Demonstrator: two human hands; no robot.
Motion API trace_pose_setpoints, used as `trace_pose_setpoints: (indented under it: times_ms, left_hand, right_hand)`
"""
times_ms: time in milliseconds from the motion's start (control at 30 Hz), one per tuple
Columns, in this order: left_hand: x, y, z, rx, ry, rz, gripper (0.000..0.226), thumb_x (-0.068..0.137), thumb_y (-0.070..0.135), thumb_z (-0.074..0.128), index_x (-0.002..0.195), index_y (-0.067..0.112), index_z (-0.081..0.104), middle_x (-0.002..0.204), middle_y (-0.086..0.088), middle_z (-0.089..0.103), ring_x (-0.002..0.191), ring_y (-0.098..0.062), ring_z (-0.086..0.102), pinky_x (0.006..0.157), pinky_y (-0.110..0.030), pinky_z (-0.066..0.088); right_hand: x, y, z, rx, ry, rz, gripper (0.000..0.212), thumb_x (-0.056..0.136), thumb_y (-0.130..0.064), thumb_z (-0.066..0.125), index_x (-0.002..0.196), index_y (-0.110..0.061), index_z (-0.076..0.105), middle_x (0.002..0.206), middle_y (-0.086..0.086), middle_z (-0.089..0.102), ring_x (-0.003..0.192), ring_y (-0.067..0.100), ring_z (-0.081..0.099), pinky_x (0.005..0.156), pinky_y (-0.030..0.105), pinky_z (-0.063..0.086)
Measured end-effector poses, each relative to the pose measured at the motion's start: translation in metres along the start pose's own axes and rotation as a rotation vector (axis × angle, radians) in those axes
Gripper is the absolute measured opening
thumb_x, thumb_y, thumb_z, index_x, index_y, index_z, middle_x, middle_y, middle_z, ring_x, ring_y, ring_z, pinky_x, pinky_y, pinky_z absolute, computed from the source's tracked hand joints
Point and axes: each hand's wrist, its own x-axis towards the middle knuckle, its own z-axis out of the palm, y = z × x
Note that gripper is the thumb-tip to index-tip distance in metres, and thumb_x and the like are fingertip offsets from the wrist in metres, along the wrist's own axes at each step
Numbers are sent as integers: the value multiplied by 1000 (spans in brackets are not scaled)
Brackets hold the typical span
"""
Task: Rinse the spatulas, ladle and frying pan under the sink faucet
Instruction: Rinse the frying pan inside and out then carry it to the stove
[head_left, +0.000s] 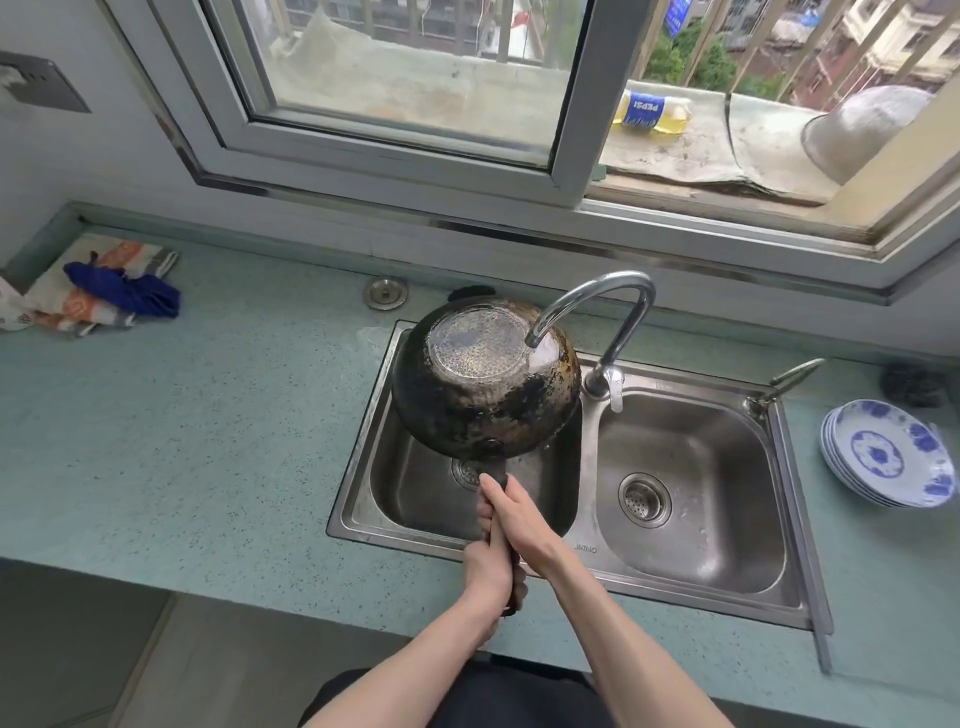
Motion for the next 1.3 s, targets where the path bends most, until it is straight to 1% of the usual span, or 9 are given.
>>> trace_pose_setpoints:
  times_ms: [233, 400, 500, 567, 767, 900, 1033, 1200, 1300]
  left_hand:
    - [-1, 3, 18, -31, -16, -33, 57, 102, 59, 42, 75, 9, 52, 53, -10, 53, 39, -20, 48, 42, -24, 40]
    - [-9, 9, 32, -35, -6, -43, 64, 96, 69, 44, 70, 11, 49, 49, -8, 48, 38, -19, 47, 43, -25, 40]
    - [-16, 13, 38, 11, -1, -16, 67, 94, 74, 44, 68, 12, 48, 50, -7, 50, 40, -21, 50, 45, -28, 44]
    - [-19, 14, 39, 60, 9, 1, 68, 93, 76, 42, 68, 12, 50, 52, -7, 52, 40, -22, 51, 43, -26, 44]
    - [-21, 13, 34, 127, 38, 43, 70, 93, 76, 40, 69, 12, 53, 51, -5, 55, 39, -21, 54, 39, -25, 43]
    - [-20, 10, 24, 107, 23, 47, 69, 95, 74, 42, 72, 10, 56, 51, -6, 55, 40, -22, 53, 40, -26, 43]
    - [-15, 3, 11, 60, -6, 31, 68, 97, 70, 40, 76, 8, 57, 55, -9, 55, 42, -20, 52, 40, -24, 42]
    - [-7, -5, 0, 43, -35, 7, 61, 102, 58, 39, 75, 6, 57, 54, -9, 54, 39, -21, 50, 41, -23, 40]
    - [-4, -8, -4, 28, -60, -2, 54, 104, 47, 39, 74, 5, 57, 52, -10, 52, 39, -20, 48, 42, -22, 38]
  right_hand:
    - [-6, -10, -19, 113, -57, 62, 25, 108, -34, 52, 96, -14, 42, 70, 0, 42, 60, 12, 41, 59, 27, 42]
    - [-8, -15, -32, 330, -82, 130, 24, 106, -32, 56, 95, -12, 48, 69, 2, 37, 57, 13, 37, 53, 24, 40]
    - [-12, -19, -38, 424, -92, 149, 23, 106, -30, 55, 93, -12, 51, 69, 1, 38, 55, 12, 38, 53, 24, 41]
    - [-14, -20, -40, 475, -90, 156, 23, 105, -30, 55, 92, -12, 51, 69, 1, 36, 54, 11, 35, 52, 23, 40]
    - [-15, -18, -35, 530, -71, 169, 25, 105, -32, 54, 91, -12, 52, 68, 0, 37, 53, 11, 36, 54, 25, 38]
    - [-15, -16, -25, 480, -36, 144, 24, 106, -32, 53, 92, -12, 51, 67, 0, 40, 54, 12, 38, 54, 26, 40]
    - [-16, -11, -9, 315, 17, 98, 25, 107, -34, 53, 98, -11, 47, 67, -1, 43, 56, 11, 40, 55, 25, 40]
    - [-18, -8, 5, 132, 39, 53, 23, 107, -36, 51, 101, -15, 42, 69, -2, 40, 60, 11, 37, 59, 26, 38]
    - [-17, -4, 9, 57, 56, 46, 24, 106, -37, 51, 102, -16, 40, 71, -2, 38, 62, 10, 35, 59, 27, 37]
